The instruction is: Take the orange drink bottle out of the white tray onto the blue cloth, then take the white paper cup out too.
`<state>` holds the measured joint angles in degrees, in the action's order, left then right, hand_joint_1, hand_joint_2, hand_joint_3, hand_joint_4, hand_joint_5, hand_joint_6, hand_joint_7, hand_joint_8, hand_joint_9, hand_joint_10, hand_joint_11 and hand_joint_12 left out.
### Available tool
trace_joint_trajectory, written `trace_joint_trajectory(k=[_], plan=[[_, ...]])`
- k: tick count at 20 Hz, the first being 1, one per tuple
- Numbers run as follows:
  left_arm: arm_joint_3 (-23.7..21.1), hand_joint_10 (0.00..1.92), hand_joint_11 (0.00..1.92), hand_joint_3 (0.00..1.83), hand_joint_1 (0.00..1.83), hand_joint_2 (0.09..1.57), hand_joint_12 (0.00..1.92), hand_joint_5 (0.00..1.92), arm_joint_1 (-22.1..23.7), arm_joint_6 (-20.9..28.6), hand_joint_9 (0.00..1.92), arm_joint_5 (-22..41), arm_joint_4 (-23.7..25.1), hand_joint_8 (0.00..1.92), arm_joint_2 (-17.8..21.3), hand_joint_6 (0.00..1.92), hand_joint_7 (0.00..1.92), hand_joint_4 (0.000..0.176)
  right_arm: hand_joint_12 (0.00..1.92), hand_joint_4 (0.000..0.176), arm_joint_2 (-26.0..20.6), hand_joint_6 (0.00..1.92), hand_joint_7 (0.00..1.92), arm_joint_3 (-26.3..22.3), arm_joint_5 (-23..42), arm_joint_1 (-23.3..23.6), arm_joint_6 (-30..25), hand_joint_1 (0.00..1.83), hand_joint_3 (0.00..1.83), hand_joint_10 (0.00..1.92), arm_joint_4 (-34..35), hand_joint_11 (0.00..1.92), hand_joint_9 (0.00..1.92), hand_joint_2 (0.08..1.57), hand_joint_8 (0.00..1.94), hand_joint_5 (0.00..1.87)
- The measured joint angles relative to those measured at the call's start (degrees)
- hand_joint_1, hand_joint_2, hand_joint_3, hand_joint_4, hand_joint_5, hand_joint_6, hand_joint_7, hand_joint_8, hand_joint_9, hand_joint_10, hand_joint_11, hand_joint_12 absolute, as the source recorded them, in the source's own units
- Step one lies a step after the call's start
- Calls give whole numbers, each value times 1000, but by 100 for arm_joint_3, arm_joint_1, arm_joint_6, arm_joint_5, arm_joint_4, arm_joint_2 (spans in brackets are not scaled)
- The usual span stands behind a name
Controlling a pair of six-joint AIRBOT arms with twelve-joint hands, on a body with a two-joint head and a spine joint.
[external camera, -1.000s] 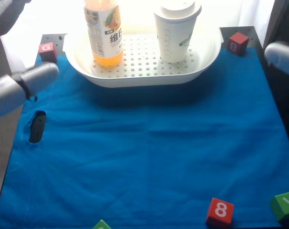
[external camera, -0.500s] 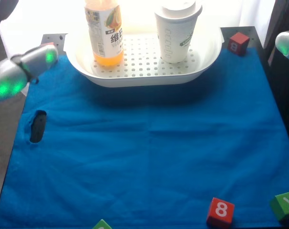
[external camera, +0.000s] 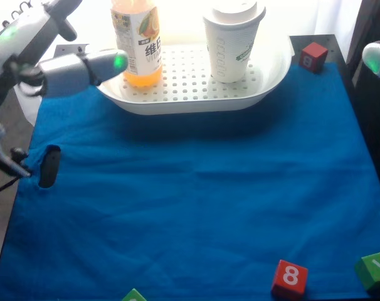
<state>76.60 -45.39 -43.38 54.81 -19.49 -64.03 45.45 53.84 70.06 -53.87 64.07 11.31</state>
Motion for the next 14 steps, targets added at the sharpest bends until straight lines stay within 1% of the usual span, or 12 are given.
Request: trace_joint_trajectory(k=[1,2,3,4,5,6,7,8,9,11,12,14], plan=[[127,4,0,0,690,1040,1484,0,98,39,3,-170,0,0,-94,0,0,132,0,0,9,0,0,0,-7,0,0,77,3,0,0,0,0,1480,0,0],[208,0,0,0,720,1052,1464,0,162,52,0,-304,-24,0,-164,0,0,139,0,0,17,0,0,0,-7,0,0,113,0,0,11,0,0,1468,0,0],[308,0,0,12,731,1079,1458,0,212,90,0,-433,-50,0,-238,0,0,119,0,0,28,0,0,2,-4,0,0,137,0,0,28,0,0,1450,0,0],[409,0,0,13,741,1086,1455,0,247,142,0,-505,-76,0,-304,0,0,123,0,0,28,0,0,7,-9,0,0,181,0,0,24,0,0,1441,0,0],[529,0,0,9,754,1080,1448,0,317,197,0,-595,-116,0,-361,0,0,137,0,0,28,0,0,11,-9,0,0,163,0,0,22,0,0,1433,0,0],[658,0,0,3,765,1069,1445,0,387,260,0,-695,-140,0,-404,0,0,146,0,0,28,0,0,11,-2,0,0,187,0,0,11,0,0,1425,0,0],[778,0,0,1,771,1065,1364,0,457,269,0,-826,-184,0,-474,0,0,136,0,0,28,0,0,11,-7,0,0,189,0,0,13,0,0,1414,0,0],[894,0,0,1,769,1063,1245,0,549,267,0,-968,-232,0,-549,0,0,141,0,0,28,0,0,11,-11,0,2,205,0,0,15,0,0,1415,0,0],[951,0,0,0,770,1054,1161,0,588,278,0,-1025,-234,0,-588,0,0,141,0,0,35,0,0,11,-4,0,-2,208,0,0,13,0,0,1413,0,0],[1067,0,0,4,775,1073,1232,0,654,282,0,-1241,-243,0,-669,0,0,111,0,0,46,0,0,11,-11,0,-2,212,0,0,0,0,0,1413,0,0],[1104,0,0,5,790,1077,1232,0,660,289,0,-1318,-271,0,-699,0,0,109,0,0,46,0,0,11,-9,0,-2,233,0,0,0,0,0,1410,0,0],[1169,0,0,0,755,1069,1051,0,691,282,0,-1458,-313,0,-730,0,0,108,0,0,46,0,0,11,-4,0,-2,269,0,0,4,0,0,1392,0,0]])
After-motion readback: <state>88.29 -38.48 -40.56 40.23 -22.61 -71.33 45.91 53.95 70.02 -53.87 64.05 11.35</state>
